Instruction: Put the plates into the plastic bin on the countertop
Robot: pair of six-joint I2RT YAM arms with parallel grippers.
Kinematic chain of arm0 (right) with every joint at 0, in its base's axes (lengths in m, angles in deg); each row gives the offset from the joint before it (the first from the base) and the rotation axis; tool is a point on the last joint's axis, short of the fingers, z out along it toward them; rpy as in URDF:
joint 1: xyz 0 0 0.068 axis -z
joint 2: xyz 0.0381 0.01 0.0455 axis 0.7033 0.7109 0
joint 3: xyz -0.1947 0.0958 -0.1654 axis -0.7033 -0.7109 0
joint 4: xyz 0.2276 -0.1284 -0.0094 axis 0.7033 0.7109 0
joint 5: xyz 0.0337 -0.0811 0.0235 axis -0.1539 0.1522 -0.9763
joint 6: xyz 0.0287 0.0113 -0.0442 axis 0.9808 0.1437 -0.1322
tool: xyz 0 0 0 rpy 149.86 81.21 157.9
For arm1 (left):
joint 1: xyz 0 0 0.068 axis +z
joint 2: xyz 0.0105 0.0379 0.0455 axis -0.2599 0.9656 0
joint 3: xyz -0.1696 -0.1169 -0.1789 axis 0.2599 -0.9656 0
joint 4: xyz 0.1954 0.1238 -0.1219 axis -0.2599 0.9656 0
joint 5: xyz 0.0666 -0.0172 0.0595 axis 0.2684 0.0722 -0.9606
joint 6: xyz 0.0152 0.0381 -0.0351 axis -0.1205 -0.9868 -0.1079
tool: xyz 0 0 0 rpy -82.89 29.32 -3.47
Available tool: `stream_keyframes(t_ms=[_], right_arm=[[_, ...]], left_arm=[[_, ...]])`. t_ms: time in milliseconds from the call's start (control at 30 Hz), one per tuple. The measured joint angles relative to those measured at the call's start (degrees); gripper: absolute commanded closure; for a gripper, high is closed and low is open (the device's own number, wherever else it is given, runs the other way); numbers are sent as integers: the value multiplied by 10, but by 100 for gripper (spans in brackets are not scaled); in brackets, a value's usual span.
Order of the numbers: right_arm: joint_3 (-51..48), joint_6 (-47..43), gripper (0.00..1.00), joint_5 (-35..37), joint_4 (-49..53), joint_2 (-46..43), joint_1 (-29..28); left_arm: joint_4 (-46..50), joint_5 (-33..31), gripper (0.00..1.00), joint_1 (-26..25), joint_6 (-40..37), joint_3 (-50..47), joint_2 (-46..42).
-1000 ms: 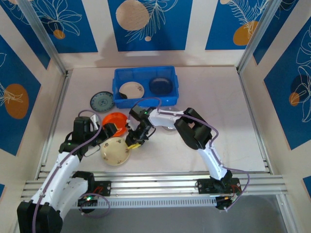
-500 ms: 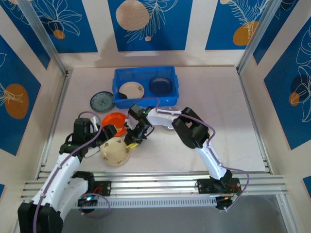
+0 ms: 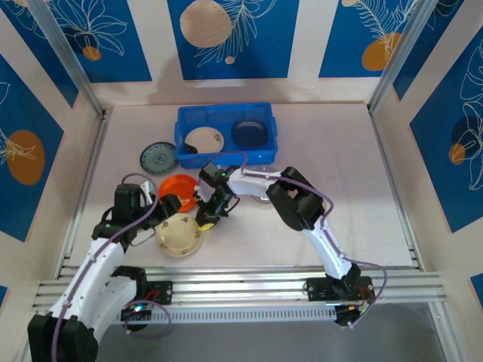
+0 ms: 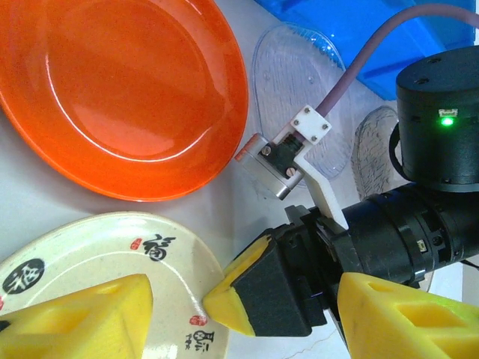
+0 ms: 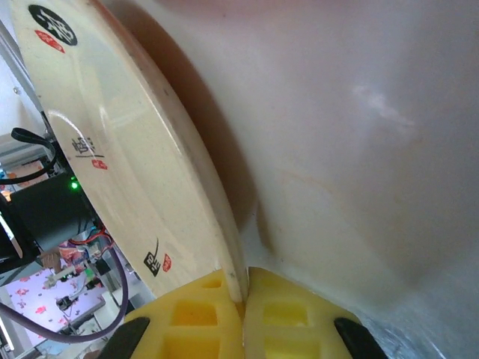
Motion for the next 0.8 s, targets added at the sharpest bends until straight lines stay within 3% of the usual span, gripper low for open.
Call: stream_keyframes(t_ms=[167,433,800], right_arm=[[-57,2,100,18,-4,-50,2],[-153,9,100,50,19,-216,23],[-192,14,100,58,53,-318,145]], left_arm=[[20,-1,33,0,-18,30,3],[25,-2,33,0,-45,83,33],[-45,45,36,-16,-37,87,97]])
